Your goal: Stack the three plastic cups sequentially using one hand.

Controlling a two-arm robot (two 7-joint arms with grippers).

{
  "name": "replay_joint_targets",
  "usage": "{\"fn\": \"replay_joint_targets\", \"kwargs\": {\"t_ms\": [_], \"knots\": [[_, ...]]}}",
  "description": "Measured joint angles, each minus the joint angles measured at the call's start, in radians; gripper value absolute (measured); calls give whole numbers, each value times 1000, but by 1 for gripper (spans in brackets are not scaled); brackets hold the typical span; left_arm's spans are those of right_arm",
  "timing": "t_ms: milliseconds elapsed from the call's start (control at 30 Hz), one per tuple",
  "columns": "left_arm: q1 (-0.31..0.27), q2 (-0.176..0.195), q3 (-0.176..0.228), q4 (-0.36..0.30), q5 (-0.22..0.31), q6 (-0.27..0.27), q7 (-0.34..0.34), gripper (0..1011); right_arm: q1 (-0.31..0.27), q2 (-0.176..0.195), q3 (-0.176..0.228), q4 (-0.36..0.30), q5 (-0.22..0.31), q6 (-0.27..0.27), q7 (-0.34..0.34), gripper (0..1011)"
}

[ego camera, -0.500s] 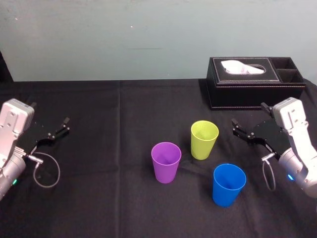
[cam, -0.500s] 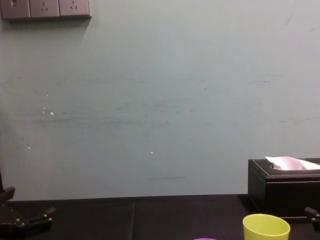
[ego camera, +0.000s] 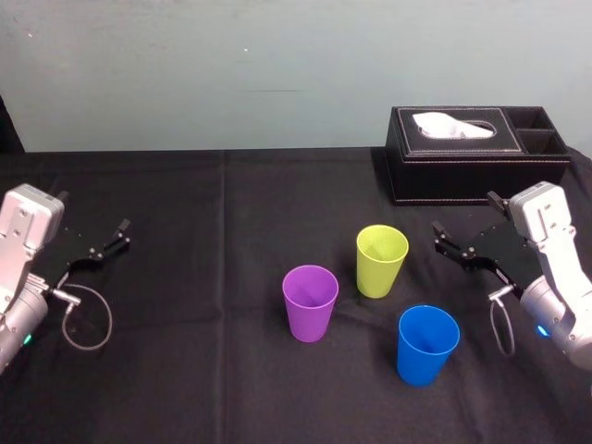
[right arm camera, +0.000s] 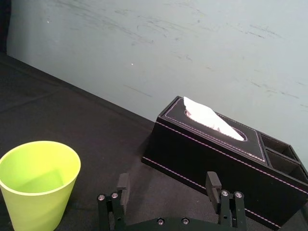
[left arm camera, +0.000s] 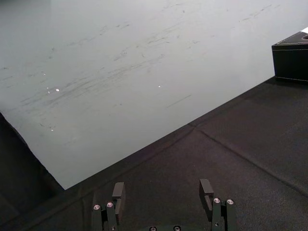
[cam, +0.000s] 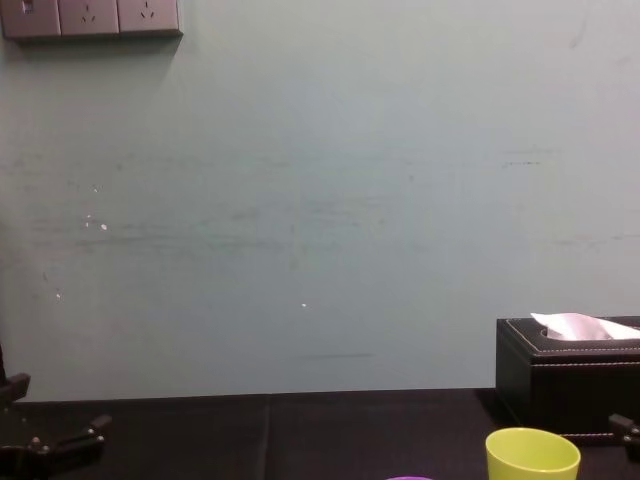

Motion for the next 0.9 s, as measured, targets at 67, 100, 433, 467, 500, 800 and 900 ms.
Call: {"fn": "replay_joint_targets", "kwargs": {"t_ms": [67,100,433,467,500,800,900], "knots": [[0,0,0,0,0,0,0,1010,0,0,0,0,0,0,0,1002],[0,0,0,0,0,0,0,1010,0,0,0,0,0,0,0,1000],[0,0,0,0,0,0,0,1010,0,0,0,0,0,0,0,1000],[0,0,0,0,0,0,0,1010,0,0,0,0,0,0,0,1000],[0,0,0,0,0,0,0,1010,0,0,0,0,0,0,0,1000],[0,0,0,0,0,0,0,1010,0,0,0,0,0,0,0,1000],[0,0,0,0,0,0,0,1010,0,0,0,0,0,0,0,1000]]}}
